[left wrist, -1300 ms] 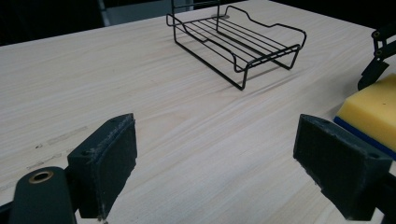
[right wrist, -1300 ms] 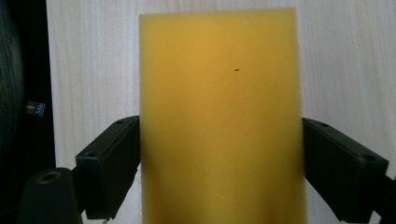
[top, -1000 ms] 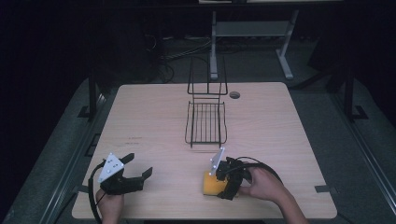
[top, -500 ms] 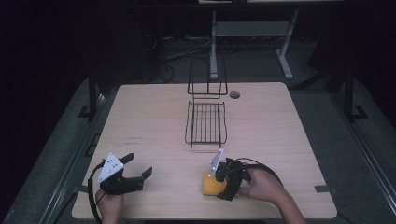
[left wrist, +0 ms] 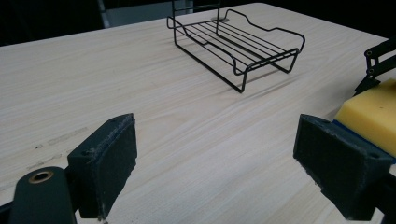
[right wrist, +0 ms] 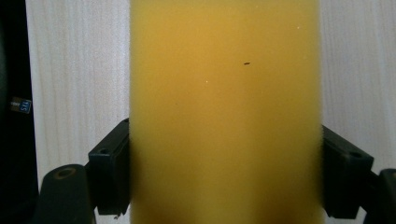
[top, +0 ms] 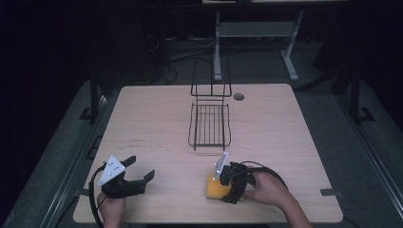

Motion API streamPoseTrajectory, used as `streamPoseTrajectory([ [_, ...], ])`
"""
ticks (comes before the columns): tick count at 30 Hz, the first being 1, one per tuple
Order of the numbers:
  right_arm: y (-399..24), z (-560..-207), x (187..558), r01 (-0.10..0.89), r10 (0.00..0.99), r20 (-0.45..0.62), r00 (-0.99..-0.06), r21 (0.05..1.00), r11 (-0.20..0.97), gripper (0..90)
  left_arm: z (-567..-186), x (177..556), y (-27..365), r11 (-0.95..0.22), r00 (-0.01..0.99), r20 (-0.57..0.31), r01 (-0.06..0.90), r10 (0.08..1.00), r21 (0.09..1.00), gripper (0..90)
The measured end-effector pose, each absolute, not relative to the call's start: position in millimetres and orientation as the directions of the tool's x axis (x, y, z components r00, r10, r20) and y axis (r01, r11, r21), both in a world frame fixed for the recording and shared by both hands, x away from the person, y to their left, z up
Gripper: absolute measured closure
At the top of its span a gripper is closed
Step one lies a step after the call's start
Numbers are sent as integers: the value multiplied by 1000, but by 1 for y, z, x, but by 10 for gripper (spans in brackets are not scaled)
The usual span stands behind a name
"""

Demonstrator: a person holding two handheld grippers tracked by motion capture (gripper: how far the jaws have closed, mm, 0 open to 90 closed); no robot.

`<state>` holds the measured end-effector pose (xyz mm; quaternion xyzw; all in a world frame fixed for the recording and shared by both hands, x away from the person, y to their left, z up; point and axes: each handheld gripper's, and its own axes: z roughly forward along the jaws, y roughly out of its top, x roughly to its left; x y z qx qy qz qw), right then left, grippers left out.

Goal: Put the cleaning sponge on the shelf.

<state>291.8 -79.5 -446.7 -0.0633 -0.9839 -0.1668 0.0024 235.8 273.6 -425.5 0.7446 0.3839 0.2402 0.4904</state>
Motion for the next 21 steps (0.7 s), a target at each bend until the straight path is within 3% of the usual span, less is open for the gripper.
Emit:
streamPoseTrajectory([
  [21,-75,-421,308,108,112,10,-994,348,931,210,-425,236,274,-224,590,-18,333,807,916,128],
])
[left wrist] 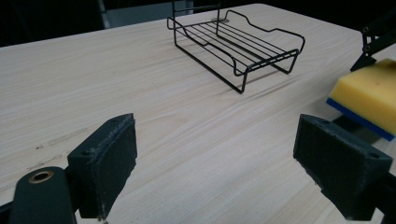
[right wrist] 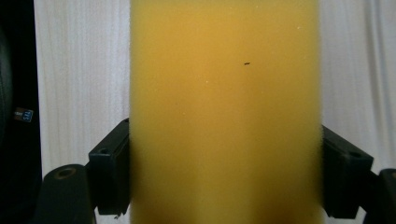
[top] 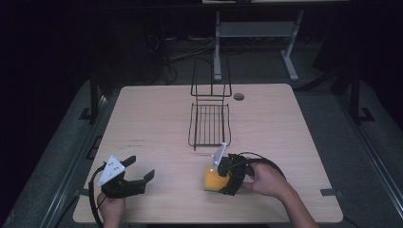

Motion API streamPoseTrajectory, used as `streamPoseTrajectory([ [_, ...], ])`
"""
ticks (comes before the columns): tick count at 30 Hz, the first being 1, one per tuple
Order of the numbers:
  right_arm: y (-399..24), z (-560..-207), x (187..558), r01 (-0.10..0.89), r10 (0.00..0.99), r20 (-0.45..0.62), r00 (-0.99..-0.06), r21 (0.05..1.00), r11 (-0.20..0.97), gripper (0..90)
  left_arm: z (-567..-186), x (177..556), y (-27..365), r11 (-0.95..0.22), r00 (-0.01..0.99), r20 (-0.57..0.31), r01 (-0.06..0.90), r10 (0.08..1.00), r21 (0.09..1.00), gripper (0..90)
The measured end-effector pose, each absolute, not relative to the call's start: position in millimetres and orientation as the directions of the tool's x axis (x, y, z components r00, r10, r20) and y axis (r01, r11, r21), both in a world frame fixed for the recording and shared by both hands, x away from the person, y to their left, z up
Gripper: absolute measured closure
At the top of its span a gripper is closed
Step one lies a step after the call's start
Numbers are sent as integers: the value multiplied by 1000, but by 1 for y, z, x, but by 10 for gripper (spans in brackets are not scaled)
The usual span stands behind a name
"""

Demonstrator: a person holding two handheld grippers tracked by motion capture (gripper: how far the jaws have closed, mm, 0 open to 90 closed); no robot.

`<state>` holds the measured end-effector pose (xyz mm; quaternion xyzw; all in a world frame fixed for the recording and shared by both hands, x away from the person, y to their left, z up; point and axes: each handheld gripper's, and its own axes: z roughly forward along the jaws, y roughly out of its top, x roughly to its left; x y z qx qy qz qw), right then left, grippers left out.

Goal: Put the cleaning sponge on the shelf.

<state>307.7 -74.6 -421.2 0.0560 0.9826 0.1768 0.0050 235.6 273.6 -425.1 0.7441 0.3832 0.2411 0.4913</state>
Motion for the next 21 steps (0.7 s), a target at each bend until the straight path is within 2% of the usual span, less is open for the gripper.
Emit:
streamPoseTrajectory([
  [21,-65,-405,331,92,95,7,-995,334,938,211,-426,236,273,-225,591,-19,336,806,914,128],
])
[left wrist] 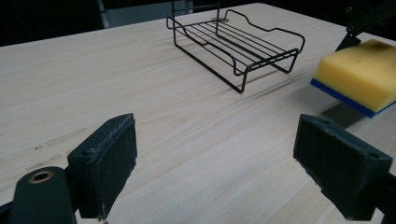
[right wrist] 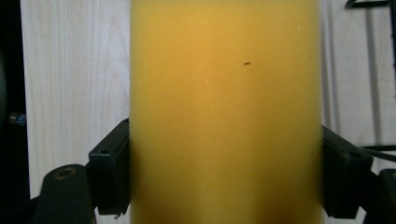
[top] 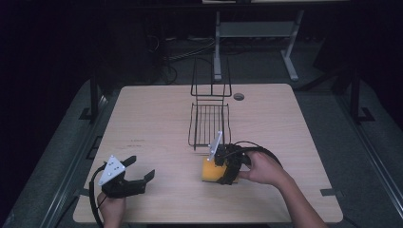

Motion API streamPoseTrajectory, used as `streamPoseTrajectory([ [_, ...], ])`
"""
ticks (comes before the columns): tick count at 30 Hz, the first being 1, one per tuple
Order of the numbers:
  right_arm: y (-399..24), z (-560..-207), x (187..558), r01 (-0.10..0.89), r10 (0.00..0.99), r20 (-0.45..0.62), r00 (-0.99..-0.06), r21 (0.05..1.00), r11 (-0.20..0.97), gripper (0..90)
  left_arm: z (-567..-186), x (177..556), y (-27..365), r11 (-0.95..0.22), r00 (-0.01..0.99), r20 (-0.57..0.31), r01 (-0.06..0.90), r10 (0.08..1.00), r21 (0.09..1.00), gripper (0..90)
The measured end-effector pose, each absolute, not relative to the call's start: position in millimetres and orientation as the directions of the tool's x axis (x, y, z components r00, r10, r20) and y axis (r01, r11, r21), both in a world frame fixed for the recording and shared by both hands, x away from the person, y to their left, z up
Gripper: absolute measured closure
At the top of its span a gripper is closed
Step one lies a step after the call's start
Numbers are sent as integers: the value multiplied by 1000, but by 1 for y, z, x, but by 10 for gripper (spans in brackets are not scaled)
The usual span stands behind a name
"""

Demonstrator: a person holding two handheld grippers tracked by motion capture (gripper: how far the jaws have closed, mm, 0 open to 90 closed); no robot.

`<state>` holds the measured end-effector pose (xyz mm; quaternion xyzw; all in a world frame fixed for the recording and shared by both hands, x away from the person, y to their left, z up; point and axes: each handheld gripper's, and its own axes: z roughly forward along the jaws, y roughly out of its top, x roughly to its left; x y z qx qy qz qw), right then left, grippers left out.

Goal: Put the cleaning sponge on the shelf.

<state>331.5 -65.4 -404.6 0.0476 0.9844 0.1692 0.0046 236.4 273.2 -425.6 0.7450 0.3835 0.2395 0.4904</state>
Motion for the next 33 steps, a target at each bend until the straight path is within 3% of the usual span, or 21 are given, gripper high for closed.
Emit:
streamPoseTrajectory([
  [33,-56,-387,365,108,110,10,-994,321,941,210,-425,237,275,-222,587,-19,336,810,915,128],
])
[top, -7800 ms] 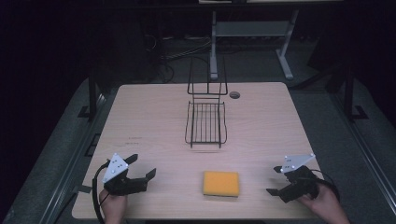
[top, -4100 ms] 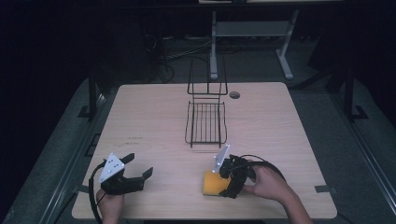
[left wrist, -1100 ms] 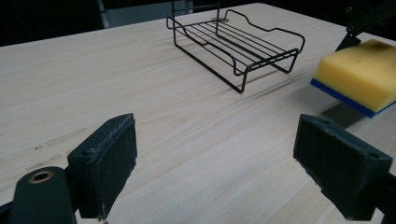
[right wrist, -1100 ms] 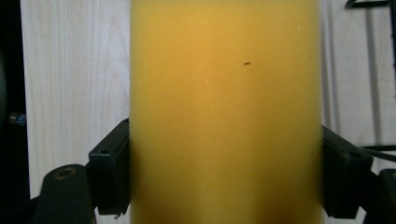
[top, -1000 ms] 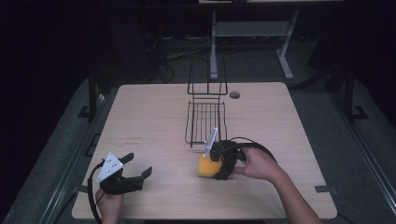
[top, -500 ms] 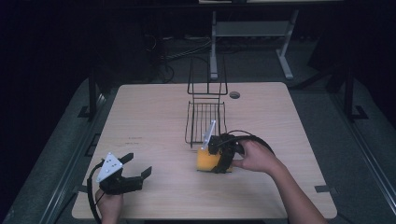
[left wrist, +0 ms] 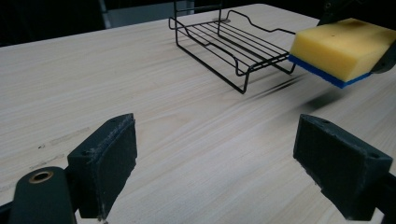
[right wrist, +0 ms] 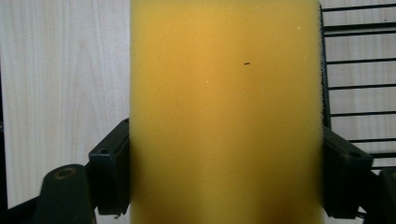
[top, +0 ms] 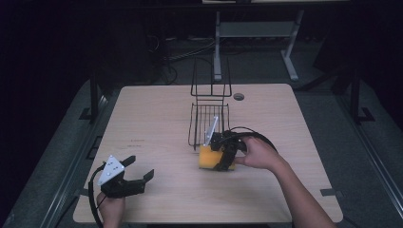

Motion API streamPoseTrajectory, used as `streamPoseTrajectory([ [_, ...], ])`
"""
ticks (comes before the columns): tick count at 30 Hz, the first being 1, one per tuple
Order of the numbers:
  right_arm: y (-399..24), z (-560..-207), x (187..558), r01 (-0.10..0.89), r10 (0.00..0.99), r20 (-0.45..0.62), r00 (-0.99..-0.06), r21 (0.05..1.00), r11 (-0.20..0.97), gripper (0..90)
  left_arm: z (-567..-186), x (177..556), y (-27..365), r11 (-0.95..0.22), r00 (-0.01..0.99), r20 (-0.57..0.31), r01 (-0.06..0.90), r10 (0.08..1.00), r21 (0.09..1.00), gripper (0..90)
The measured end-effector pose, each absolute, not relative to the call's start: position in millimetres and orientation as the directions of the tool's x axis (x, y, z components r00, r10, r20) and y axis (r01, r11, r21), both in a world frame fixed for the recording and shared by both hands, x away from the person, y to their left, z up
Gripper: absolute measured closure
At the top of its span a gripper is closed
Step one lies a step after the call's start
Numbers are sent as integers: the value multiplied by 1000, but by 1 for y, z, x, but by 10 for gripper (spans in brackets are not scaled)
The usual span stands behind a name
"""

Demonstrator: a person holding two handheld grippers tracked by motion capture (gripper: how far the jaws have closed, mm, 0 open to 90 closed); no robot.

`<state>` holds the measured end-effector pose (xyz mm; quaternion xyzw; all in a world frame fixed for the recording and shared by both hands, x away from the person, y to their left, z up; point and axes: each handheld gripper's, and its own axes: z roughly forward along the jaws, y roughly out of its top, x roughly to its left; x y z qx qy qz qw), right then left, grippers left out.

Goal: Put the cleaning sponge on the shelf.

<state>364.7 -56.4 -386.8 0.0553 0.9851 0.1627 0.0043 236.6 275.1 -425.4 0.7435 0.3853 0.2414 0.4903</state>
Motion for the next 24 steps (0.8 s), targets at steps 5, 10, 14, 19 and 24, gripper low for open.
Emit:
streamPoseTrajectory([
  [5,-55,-385,370,106,109,9,-994,328,939,210,-425,236,275,-218,585,-21,336,811,916,128],
  [10,-54,-384,377,112,112,17,-994,326,939,210,-425,236,275,-220,586,-20,335,810,916,128],
  [14,-54,-384,382,118,119,18,-993,325,938,210,-425,236,275,-220,586,-20,335,810,916,128],
  [19,-53,-386,387,128,127,26,-992,321,938,210,-425,237,275,-218,586,-22,337,810,916,128],
  [24,-47,-382,391,111,114,9,-993,315,943,211,-425,236,275,-218,587,-21,333,809,917,128],
])
